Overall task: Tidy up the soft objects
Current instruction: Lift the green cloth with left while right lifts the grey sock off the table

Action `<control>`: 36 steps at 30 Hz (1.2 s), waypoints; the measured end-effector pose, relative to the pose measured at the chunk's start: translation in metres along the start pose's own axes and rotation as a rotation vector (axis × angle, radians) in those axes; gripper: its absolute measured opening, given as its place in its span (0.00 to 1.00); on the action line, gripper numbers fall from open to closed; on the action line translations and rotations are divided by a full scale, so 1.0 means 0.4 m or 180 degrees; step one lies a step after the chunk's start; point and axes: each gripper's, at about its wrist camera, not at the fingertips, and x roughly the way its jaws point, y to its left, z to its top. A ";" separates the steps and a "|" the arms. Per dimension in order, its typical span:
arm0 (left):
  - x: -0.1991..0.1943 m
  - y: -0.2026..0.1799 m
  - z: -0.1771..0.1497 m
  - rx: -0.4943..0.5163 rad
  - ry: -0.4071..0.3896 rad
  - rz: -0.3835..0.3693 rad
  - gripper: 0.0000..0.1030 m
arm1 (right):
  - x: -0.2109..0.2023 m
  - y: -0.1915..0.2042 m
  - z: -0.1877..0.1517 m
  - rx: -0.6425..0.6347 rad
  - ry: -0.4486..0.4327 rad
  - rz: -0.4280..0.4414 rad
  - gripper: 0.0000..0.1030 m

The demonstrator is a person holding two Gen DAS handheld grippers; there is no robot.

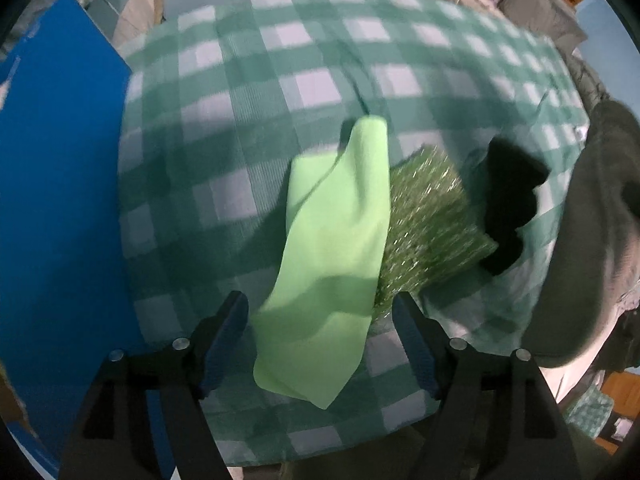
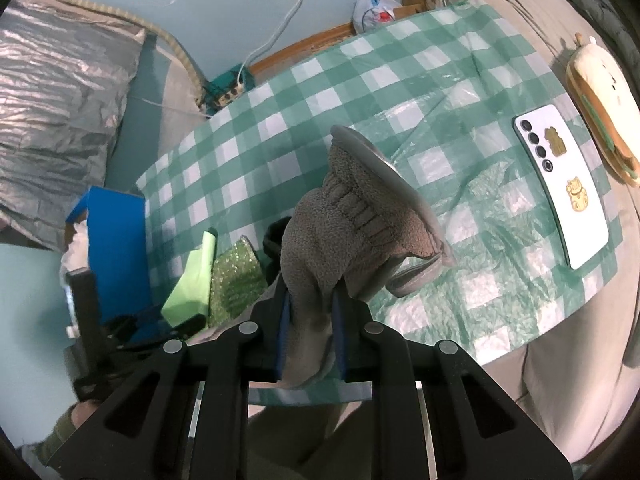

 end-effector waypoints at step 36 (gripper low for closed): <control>-0.193 0.044 -0.127 -0.0225 -0.0578 0.0104 0.05 | -0.031 0.079 -0.004 -0.0546 -0.0044 0.0144 0.17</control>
